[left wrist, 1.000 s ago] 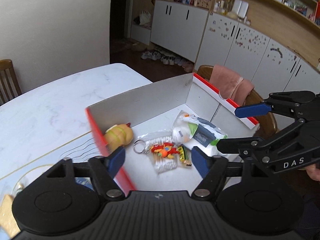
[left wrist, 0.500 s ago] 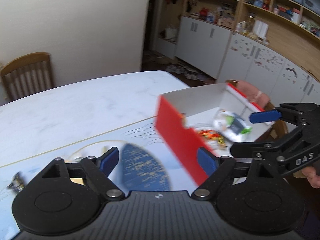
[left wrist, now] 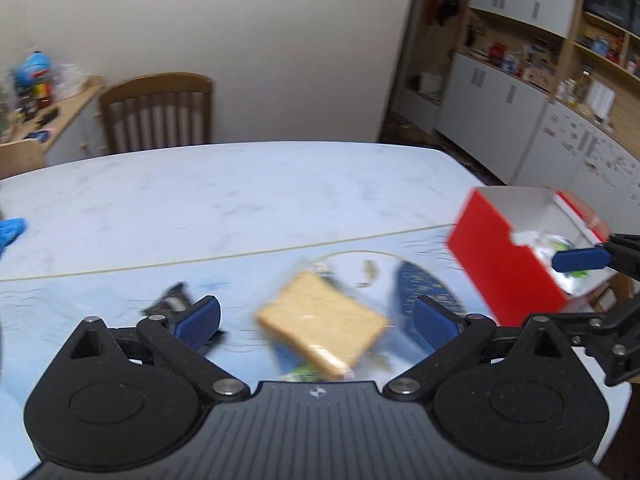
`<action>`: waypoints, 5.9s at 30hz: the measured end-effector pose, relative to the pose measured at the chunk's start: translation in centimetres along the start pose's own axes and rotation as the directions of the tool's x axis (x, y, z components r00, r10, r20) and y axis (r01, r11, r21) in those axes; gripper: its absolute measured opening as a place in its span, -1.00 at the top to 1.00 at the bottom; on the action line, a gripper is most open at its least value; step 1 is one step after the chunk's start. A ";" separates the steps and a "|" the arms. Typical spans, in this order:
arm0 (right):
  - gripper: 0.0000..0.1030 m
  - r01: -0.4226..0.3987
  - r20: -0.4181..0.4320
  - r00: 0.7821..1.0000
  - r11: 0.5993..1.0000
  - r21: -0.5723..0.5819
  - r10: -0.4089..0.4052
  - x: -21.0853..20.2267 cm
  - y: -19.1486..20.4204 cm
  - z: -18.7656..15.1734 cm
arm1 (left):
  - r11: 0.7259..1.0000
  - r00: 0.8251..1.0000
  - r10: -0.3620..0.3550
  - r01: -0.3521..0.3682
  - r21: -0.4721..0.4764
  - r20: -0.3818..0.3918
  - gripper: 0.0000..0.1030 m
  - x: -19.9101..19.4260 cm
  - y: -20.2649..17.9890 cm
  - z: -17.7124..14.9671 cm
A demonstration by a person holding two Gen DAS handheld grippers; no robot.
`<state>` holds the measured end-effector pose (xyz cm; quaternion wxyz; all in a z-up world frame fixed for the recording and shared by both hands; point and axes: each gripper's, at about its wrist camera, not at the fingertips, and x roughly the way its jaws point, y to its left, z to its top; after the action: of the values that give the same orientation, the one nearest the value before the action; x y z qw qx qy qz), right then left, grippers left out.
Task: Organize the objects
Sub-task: 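Withdraw both tools from the box toward the black snack packet and bagged bread, then grasp the black snack packet with the left tool while the right tool grasps the bagged bread, then carry the snack packet and bagged bread over the red shoebox with both tools, then lower both tools into the box and open them to release the items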
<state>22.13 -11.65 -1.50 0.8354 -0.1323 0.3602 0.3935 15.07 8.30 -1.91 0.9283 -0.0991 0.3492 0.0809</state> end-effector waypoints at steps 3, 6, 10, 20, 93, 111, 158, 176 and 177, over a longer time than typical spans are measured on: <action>-0.98 -0.017 -0.010 1.000 1.000 -0.020 0.017 1.4 1.5 0.6 | 0.999 0.999 0.049 -0.049 -0.011 0.006 -0.99 0.2 2.0 -0.3; -0.99 -0.031 -0.015 0.999 0.999 -0.041 0.030 2.9 2.9 1.3 | 0.997 0.998 0.070 -0.070 -0.027 -0.002 -0.99 0.9 3.9 -0.6; -0.99 -0.044 -0.026 0.999 0.997 -0.063 0.043 5.0 4.5 2.0 | 0.989 0.992 0.126 -0.128 -0.068 -0.030 -0.99 2.3 6.1 -1.0; -0.99 -0.036 -0.086 0.996 0.988 -0.148 0.024 10.5 6.9 2.5 | 0.968 0.971 0.210 -0.224 -0.117 -0.116 -0.99 7.5 9.1 -1.2; -0.42 0.091 -0.057 0.995 0.993 0.074 -0.087 1.6 -1.5 1.3 | 0.994 0.989 0.099 -0.103 -0.029 -0.110 0.32 3.4 -4.3 1.0; -0.42 0.166 -0.018 0.986 0.973 0.158 -0.165 -3.7 -12.3 -1.6 | 0.996 0.997 -0.006 0.012 0.084 -0.078 0.32 6.0 -18.1 3.4; -0.45 0.248 -0.147 0.962 0.960 0.129 -0.229 1.7 -28.2 -3.6 | 0.963 0.927 0.017 0.086 0.257 -0.374 0.29 21.9 -33.1 4.0; -0.62 0.249 -0.115 0.965 0.962 0.111 -0.236 -0.5 -28.0 -3.0 | 0.965 0.938 -0.058 0.141 0.222 -0.342 -0.18 20.2 -32.7 4.4; -0.62 0.249 -0.112 0.965 0.962 0.112 -0.237 -0.7 -28.0 -3.0 | 0.965 0.940 -0.067 0.147 0.218 -0.335 -0.18 19.8 -32.7 4.5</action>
<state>41.35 -31.90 -4.85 0.8656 -0.1419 0.4053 0.2575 39.82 -20.60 -7.61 0.8661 -0.0173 0.4987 -0.0301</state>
